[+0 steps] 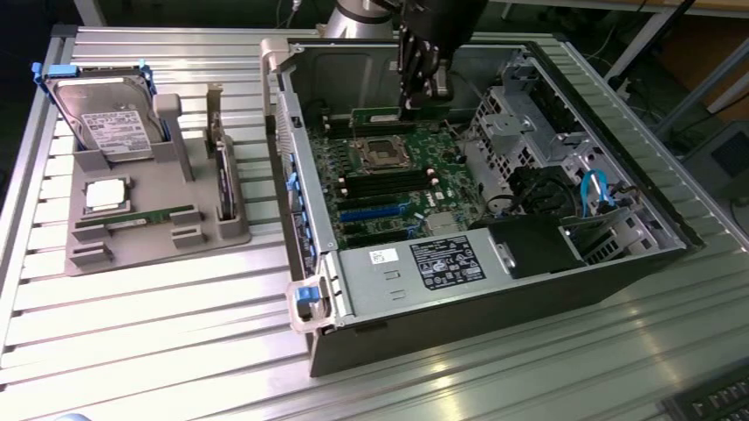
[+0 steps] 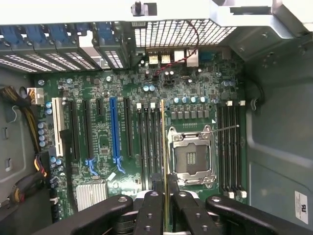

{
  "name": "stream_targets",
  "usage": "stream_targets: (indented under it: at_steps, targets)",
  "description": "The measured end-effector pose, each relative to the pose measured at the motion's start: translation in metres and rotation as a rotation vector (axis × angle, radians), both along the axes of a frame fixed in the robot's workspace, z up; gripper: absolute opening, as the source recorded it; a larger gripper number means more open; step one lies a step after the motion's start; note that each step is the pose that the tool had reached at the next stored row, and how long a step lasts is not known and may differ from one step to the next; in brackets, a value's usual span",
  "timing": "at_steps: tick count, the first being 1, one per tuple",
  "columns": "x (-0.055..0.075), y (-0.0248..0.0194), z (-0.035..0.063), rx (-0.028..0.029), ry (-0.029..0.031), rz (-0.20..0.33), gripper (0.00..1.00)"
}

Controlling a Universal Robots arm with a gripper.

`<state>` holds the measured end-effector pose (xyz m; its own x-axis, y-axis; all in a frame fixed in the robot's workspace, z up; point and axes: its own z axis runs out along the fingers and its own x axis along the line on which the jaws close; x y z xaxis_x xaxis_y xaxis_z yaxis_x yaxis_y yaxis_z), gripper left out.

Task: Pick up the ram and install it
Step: 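Insert the ram into the slot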

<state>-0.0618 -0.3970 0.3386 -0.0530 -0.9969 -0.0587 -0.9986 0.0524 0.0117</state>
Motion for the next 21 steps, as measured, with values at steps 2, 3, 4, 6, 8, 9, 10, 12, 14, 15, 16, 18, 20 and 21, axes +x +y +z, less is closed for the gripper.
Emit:
stream_targets:
  at_steps: [2, 3, 4, 6, 8, 9, 10, 12, 14, 15, 16, 18, 20, 21]
  targets:
    - [0.000, 0.0000, -0.0032, -0.0004, -0.0001, 0.000, 0.14]
    - [0.000, 0.0000, -0.0046, -0.0005, -0.0001, 0.000, 0.14]
    - [0.000, 0.0000, -0.0065, -0.0008, 0.0000, 0.000, 0.14]
    - [0.000, 0.0000, -0.0098, -0.0013, 0.0000, 0.000, 0.14]
    - [0.000, 0.0000, -0.0162, -0.0024, 0.0000, 0.000, 0.14]
    - [0.000, 0.0000, -0.0185, -0.0027, 0.0000, 0.000, 0.14]
    - [0.000, 0.0000, -0.0200, -0.0029, 0.0000, 0.000, 0.14]
    - [0.000, 0.0000, -0.0214, -0.0031, 0.0000, 0.000, 0.14]
    - [0.000, 0.0000, -0.0214, -0.0032, 0.0001, 0.000, 0.14]
    - [0.000, 0.0000, -0.0214, -0.0031, 0.0000, 0.000, 0.14]
    - [0.000, 0.0000, -0.0214, -0.0032, 0.0000, 0.000, 0.14]
    - [0.001, 0.0001, -0.0219, -0.0032, -0.0001, 0.000, 0.14]
    - [0.002, 0.0000, -0.0233, -0.0041, -0.0001, 0.000, 0.14]
    - [0.013, 0.0000, -0.0370, -0.0122, 0.0000, 0.000, 0.14]
